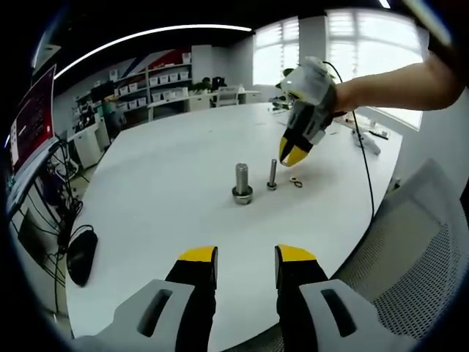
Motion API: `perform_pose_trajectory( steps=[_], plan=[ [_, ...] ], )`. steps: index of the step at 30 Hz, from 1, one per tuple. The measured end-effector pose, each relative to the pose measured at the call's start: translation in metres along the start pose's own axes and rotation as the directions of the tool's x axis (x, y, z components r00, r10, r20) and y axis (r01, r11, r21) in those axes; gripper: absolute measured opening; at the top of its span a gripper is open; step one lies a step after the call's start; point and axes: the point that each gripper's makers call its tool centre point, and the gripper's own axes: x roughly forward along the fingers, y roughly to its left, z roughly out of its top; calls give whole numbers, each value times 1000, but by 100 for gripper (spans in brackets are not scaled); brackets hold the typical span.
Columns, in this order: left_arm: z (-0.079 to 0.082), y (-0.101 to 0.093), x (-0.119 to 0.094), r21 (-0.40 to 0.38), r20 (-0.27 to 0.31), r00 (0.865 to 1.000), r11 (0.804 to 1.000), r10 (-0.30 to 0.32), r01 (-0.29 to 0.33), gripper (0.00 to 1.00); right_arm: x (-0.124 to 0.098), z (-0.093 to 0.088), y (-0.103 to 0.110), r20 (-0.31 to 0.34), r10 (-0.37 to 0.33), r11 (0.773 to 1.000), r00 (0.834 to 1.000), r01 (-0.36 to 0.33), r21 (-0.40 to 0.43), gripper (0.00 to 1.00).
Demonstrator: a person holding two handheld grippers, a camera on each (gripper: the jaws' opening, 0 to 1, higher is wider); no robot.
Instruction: Place the washer onto the threaded stud by aligning its center hole with the stud, sliding it down to the base, and recovering from edge contact or off-axis alignment until the washer reaches the visible bottom stop.
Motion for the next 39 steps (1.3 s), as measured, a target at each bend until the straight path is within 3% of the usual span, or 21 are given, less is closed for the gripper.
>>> perform_pose_trajectory(
  steps=[20,39],
  plan=[
    [2,-1,-1,-1,12,1000,1000,-7,7,29,-10,38,16,-18,50,993,999,-51,-110,13],
    [2,-2,-1,-7,18,1000,1000,-14,15,29,4,40,16,-113,58,974,992,-81,-211,13]
  ],
)
